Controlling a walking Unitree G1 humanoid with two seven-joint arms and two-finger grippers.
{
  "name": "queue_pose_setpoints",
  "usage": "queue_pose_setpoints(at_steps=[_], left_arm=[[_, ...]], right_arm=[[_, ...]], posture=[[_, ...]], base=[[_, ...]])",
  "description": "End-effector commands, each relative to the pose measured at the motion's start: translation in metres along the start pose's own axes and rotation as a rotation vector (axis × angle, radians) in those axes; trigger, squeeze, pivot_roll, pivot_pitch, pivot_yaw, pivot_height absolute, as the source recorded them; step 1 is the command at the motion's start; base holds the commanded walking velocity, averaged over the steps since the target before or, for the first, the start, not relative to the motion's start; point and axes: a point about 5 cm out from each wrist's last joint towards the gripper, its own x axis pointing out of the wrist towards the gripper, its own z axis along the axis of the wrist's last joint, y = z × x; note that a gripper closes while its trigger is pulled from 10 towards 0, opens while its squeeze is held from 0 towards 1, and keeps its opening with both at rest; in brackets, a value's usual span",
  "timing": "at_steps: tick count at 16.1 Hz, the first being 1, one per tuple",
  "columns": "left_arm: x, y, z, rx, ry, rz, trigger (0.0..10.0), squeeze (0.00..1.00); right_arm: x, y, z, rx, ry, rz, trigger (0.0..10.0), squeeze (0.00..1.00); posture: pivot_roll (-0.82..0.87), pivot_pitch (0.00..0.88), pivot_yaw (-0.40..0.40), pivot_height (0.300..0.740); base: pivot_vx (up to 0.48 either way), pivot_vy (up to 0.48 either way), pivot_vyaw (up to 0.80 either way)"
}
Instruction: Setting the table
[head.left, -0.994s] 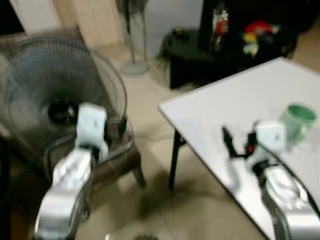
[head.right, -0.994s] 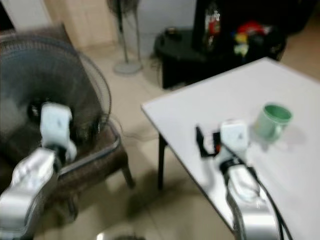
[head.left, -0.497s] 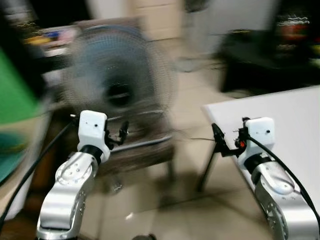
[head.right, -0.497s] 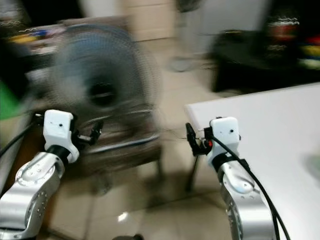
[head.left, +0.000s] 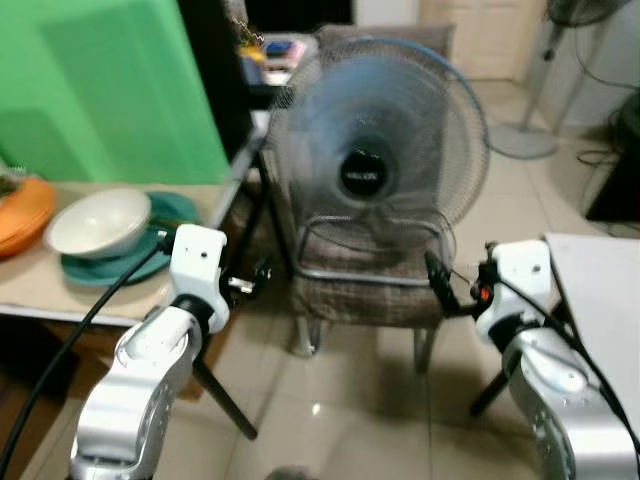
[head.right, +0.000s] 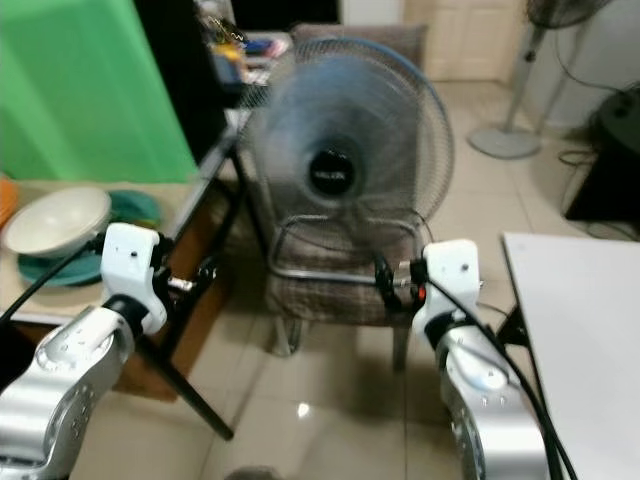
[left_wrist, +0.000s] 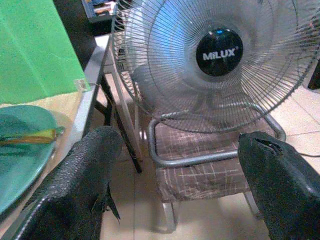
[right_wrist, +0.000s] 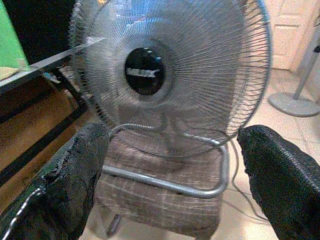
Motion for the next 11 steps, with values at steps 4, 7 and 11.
queue_pose_setpoints(at_steps=[4,7,11], left_arm=[[0.002,0.011,0.006,0.036,-0.06,0.091,10.0,0.0],[-0.003,0.009,0.01,0.007,-0.096,0.079,10.0,0.0],[-0.005,0.009,0.01,0.017,-0.109,0.089,10.0,0.0]], right_arm=[[0.001,0.005,0.006,0.017,-0.029,0.001,10.0,1.0],[0.004,0.009,0.011,0.032,-0.055,0.024,10.0,1.0],[0.007,0.013,0.013,0.056,-0.06,0.051,10.0,1.0]], posture=[[0.09,0.0,0.083,0.74],[0.1,0.0,0.076,0.74],[0.1,0.0,0.067,0.74]], base=[[0.0,0.0,0.8],[0.0,0.0,0.8],[0.0,0.0,0.8]])
